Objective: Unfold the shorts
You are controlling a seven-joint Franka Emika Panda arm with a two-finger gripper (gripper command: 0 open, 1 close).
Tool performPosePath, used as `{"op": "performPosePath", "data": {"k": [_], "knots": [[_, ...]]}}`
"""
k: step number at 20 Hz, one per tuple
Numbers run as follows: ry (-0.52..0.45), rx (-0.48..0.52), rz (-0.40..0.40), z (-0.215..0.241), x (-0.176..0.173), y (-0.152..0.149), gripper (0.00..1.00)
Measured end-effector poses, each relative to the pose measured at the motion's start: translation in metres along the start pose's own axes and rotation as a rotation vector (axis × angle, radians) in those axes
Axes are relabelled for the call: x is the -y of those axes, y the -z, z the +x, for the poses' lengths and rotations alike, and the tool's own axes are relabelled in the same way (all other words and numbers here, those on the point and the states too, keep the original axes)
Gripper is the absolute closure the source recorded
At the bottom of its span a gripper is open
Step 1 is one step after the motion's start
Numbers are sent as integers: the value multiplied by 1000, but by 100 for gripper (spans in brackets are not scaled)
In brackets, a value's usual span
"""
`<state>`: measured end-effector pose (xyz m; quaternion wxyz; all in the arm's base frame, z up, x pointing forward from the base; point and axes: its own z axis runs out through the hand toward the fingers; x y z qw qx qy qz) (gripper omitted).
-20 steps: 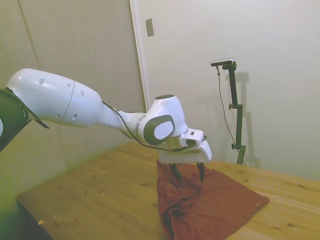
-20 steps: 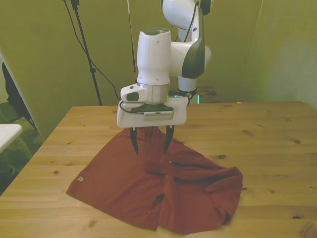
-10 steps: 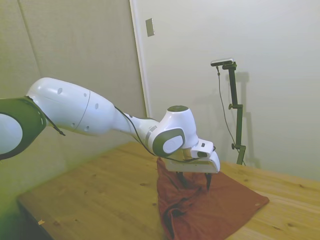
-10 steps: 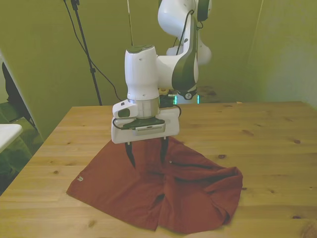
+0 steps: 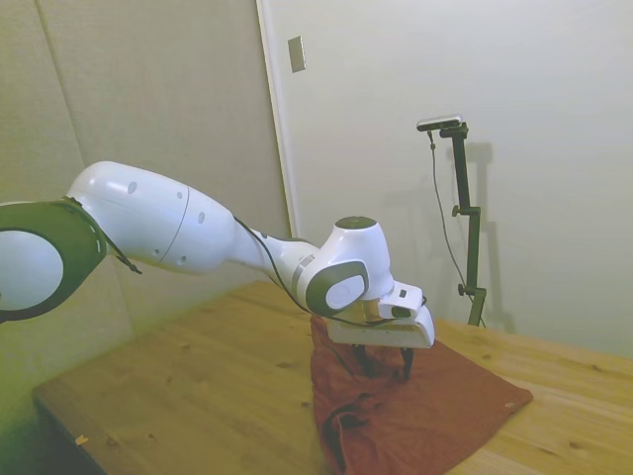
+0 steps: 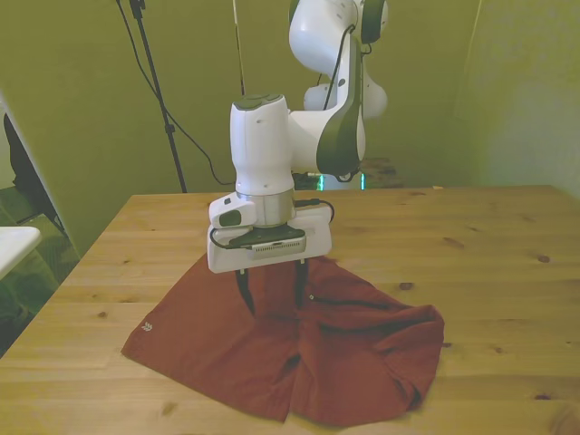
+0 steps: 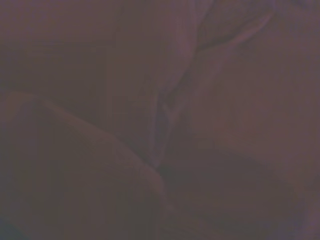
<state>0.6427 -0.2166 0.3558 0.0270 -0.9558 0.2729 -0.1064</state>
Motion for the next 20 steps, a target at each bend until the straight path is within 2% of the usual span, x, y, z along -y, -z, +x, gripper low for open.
{"op": "performPosePath", "data": {"k": [11,20], "knots": [[10,2,13,3,2,-4,100],[16,9,18,6,5,9,100]]}}
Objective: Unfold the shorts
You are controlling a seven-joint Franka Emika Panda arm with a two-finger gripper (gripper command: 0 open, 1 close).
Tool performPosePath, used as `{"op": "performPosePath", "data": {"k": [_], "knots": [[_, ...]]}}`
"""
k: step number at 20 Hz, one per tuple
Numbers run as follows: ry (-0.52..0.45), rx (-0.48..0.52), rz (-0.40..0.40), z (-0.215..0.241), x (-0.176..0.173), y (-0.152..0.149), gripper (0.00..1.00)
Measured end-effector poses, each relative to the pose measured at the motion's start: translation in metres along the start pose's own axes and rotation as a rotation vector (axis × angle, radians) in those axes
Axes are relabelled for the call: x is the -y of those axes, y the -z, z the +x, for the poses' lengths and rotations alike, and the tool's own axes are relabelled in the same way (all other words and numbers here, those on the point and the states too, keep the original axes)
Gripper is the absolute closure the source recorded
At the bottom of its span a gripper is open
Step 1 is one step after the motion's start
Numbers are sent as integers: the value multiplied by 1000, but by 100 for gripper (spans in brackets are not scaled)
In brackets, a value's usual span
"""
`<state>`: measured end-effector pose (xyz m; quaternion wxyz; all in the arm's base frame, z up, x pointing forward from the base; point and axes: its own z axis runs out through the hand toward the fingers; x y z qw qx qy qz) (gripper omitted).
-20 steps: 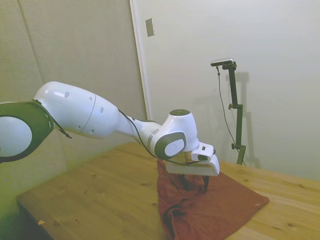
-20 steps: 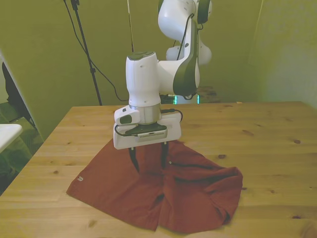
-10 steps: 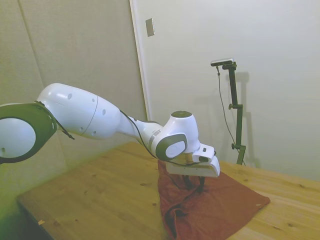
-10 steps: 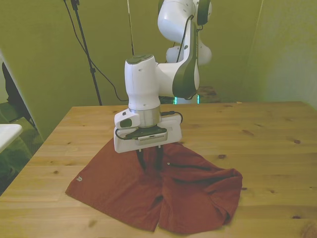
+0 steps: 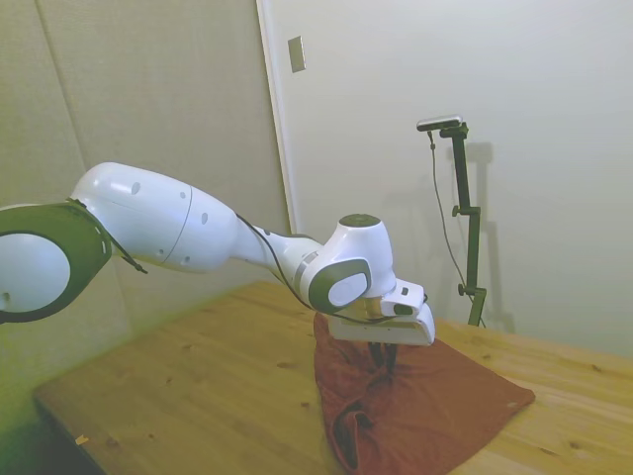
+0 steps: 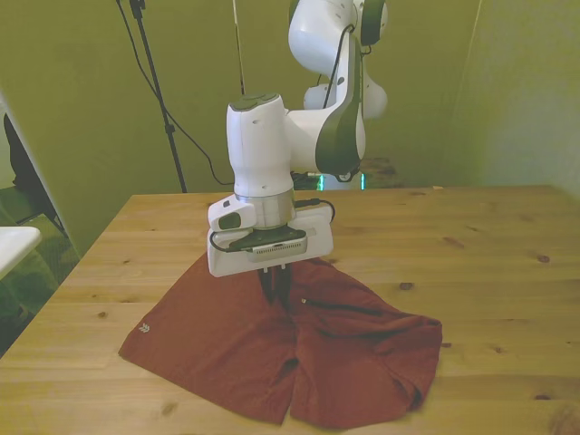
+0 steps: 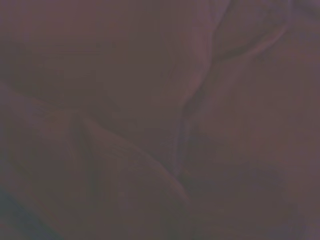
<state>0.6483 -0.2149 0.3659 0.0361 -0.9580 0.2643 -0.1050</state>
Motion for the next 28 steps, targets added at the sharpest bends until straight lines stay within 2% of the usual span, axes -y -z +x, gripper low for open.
{"op": "performPosePath", "data": {"k": [6,8,11,13,16,21,22,28], "knots": [[39,-24,-11,-28,27,43,100],[69,-33,-22,-54,46,63,100],[170,-45,-58,-120,92,84,100],[240,-39,-76,-169,121,84,100],[303,-20,-85,-225,137,82,100],[340,5,-117,-262,135,72,100],[339,9,-126,-265,134,69,0],[322,32,-158,-275,131,54,0]]}}
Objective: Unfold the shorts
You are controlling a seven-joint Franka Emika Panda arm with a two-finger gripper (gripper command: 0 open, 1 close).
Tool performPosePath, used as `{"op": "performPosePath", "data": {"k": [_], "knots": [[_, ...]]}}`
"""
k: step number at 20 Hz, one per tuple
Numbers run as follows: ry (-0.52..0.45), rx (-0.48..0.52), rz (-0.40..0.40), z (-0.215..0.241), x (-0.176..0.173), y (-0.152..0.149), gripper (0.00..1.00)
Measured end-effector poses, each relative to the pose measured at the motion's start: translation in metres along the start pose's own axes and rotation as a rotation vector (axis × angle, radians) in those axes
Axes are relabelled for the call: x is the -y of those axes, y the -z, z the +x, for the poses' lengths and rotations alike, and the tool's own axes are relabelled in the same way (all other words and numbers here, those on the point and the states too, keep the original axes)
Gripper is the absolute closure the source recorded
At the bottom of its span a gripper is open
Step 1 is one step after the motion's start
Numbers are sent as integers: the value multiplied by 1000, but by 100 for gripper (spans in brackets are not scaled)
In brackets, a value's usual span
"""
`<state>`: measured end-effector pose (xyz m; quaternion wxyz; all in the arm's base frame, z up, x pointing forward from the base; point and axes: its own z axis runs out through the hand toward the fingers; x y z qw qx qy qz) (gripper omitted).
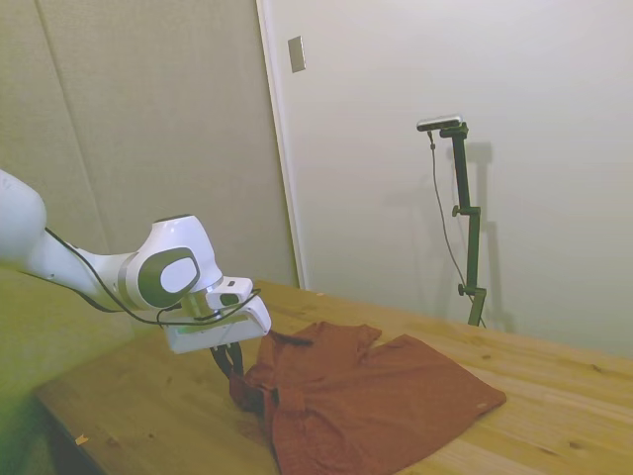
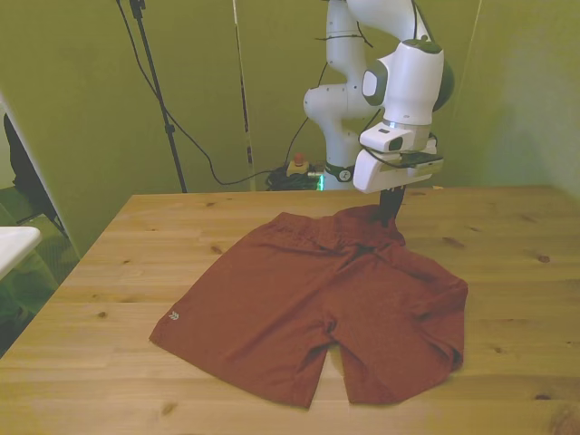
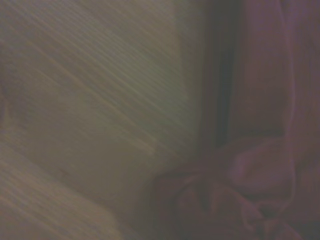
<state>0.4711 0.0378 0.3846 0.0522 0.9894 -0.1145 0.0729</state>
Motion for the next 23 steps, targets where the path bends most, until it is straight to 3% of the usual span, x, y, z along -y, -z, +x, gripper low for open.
{"op": "performPosePath", "data": {"k": [10,23], "knots": [[-27,0,-19,-15,24,-1,0],[-148,-40,30,-42,40,72,0]]}}
